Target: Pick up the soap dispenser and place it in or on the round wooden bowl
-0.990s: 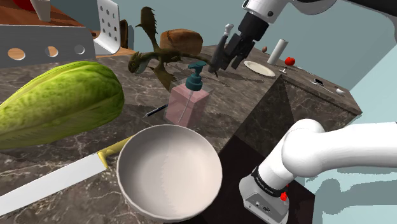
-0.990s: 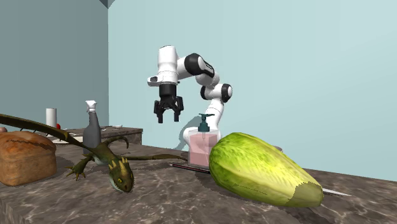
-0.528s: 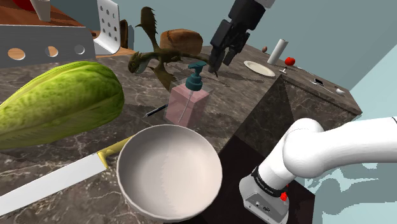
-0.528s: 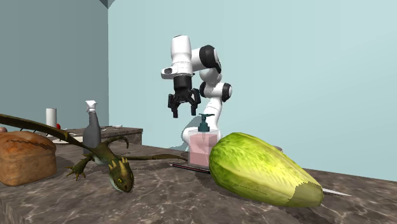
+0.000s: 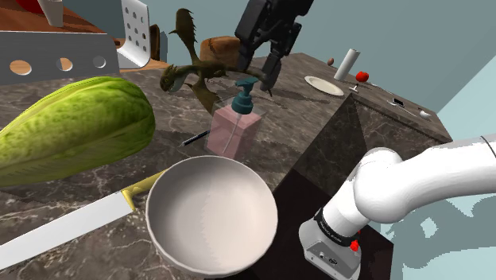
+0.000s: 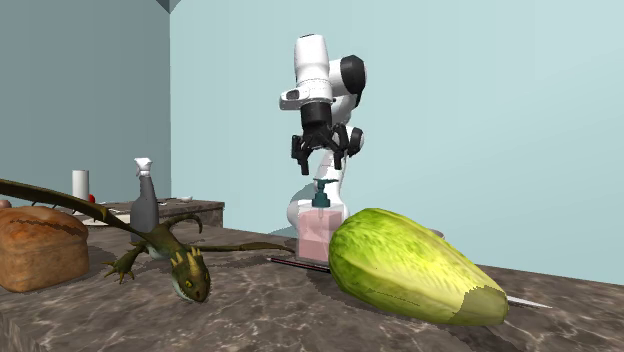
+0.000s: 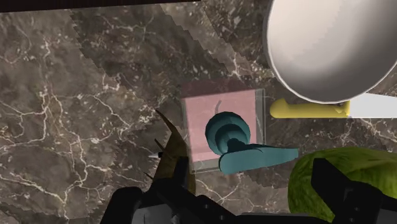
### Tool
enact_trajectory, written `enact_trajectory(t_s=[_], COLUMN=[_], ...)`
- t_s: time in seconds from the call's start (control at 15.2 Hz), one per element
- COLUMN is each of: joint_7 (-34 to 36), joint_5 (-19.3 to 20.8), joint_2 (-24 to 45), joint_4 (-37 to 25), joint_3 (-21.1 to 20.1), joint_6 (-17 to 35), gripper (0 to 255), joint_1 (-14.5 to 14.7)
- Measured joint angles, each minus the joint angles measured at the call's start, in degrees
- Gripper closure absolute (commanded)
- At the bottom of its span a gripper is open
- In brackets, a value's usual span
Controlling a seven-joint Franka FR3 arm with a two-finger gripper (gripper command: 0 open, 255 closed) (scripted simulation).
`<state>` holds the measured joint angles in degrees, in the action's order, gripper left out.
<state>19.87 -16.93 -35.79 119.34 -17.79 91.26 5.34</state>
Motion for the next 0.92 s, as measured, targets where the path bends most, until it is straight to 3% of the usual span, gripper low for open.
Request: enact_trajectory(t_s=[0.53, 0.92], joint_7=[0.68, 0.63], joint_5=[-1.11, -1.2], joint_2=[-0.2, -0.24], joint_4=[4.72, 5.27], joint_3=[-1.88, -1.99], joint_6=[4.73, 5.26], gripper=[0, 0], joint_1=[0.48, 0.5])
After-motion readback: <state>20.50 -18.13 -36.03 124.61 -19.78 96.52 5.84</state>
